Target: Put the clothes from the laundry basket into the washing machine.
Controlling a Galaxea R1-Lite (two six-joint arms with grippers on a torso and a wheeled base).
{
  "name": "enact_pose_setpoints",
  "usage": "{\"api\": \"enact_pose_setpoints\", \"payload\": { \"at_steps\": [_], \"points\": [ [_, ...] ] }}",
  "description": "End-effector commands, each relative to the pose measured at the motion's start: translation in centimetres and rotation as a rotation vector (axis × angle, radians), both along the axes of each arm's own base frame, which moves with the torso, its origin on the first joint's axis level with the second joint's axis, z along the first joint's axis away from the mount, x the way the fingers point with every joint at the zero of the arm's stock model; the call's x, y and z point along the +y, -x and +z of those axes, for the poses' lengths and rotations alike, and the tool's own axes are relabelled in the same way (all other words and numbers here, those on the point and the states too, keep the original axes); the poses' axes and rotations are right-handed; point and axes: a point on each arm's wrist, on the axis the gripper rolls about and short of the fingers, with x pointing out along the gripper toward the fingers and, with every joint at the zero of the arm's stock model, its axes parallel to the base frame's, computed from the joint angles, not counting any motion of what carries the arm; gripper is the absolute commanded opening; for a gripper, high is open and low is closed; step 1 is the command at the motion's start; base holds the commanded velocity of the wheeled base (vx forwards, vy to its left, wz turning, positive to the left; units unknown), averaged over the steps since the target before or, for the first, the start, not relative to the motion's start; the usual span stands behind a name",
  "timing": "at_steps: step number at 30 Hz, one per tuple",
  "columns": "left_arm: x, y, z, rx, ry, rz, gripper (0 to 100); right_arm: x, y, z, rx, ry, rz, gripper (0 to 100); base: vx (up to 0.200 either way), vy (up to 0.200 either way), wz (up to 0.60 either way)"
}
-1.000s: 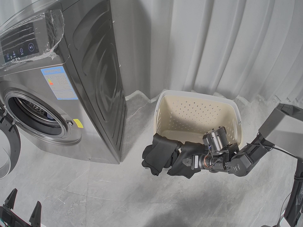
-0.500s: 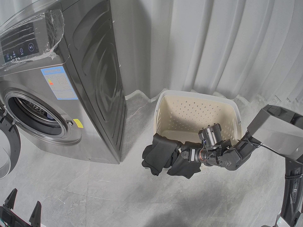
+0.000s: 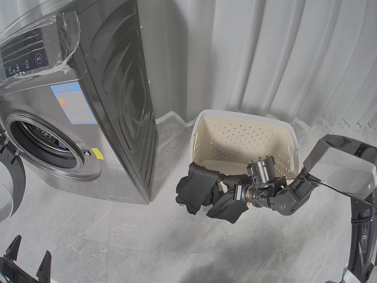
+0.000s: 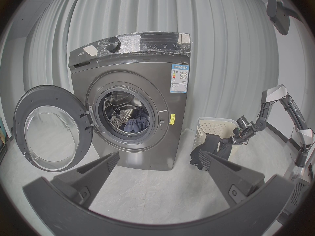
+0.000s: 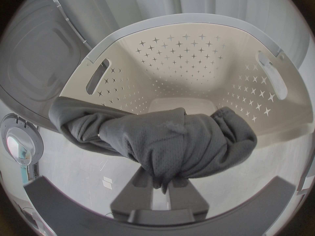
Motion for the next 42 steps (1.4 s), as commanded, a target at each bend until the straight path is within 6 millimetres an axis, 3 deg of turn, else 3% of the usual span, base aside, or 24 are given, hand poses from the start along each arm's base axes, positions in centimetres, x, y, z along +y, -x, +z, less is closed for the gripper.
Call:
{"api": "enact_pose_setpoints", "payload": {
  "at_steps": [1,13,18,23,28,29,33,42],
  "points": [
    [0.0,0.0,-0.5,0.001,0.001,0.001,100,-0.3,1.7,1.4,0.0,0.0,0.014,0,0.0,0.0,0.0],
    [0.0,0.0,-0.5,0.001,0.001,0.0,100,-1.6,10.2,11.2,-0.166,-0.087,0.112,0,0.0,0.0,0.0],
    [0.0,0.0,-0.5,0.001,0.001,0.0,100,-2.8,15.4,15.7,-0.285,-0.165,0.183,0,0.0,0.0,0.0],
    [0.0,0.0,-0.5,0.001,0.001,0.0,100,-5.1,20.1,18.8,-0.417,-0.206,0.268,0,0.0,0.0,0.0],
    [0.0,0.0,-0.5,0.001,0.01,0.012,100,-6.7,21.7,20.4,-0.54,-0.147,0.316,0,0.0,0.0,0.0],
    [0.0,0.0,-0.5,0.001,0.01,0.012,100,-7.2,22.7,21.2,-0.58,-0.184,0.365,0,0.0,0.0,0.0],
    [0.0,0.0,-0.5,0.002,0.011,0.01,100,-7.5,23.3,22.1,-0.622,-0.215,0.404,0,0.0,0.0,0.0],
    [0.0,0.0,-0.5,0.003,0.013,0.01,100,-7.8,24.1,22.3,-0.66,-0.205,0.47,0,-0.178,0.0,0.0]
  ]
}}
